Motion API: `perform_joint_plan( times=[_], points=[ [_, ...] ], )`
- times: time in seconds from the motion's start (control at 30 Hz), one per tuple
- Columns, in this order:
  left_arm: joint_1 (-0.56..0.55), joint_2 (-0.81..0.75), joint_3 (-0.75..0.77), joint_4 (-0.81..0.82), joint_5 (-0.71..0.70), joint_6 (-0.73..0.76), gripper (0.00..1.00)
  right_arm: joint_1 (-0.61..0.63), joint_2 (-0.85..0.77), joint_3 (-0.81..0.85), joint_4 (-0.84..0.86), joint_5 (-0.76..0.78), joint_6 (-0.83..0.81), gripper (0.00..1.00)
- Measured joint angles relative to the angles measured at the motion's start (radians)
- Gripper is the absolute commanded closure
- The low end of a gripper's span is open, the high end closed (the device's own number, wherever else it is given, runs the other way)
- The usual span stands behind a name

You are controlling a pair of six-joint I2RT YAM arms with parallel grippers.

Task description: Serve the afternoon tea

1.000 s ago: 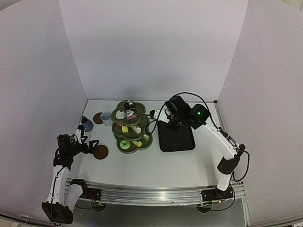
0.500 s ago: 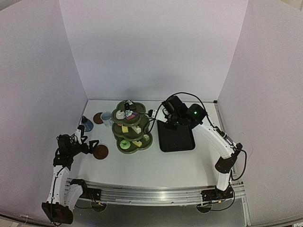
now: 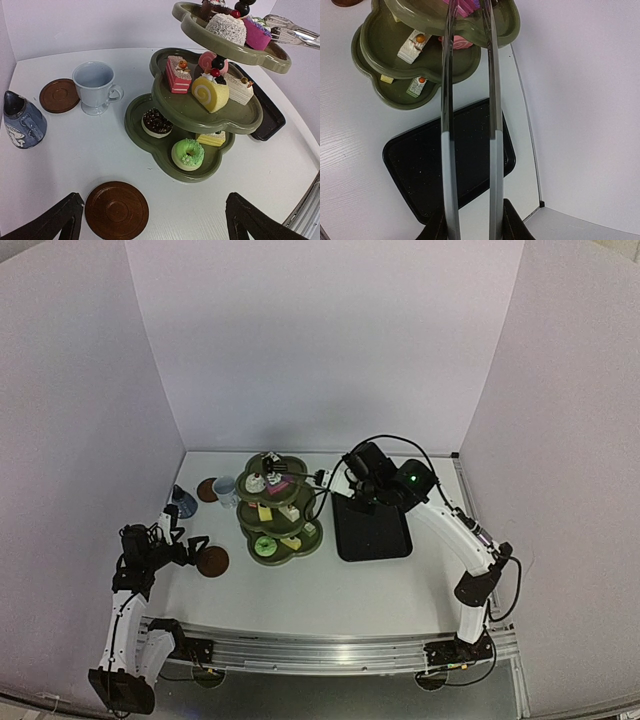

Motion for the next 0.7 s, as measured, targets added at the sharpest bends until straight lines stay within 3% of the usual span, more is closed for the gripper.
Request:
perform_joint_plan(
  times=[0.47,0.7],
  points=[
    [0.0,0.0,0.0,0.0,0.0,0.0,0.0,-0.019,-0.115,-0.073,0.018,-0.017,0.105,0.72],
    [0.0,0.0,0.0,0.001,0.0,0.0,0.0,-0.136,-0.248,-0.252,0.133,-0.005,0.334,0.73]
  ],
)
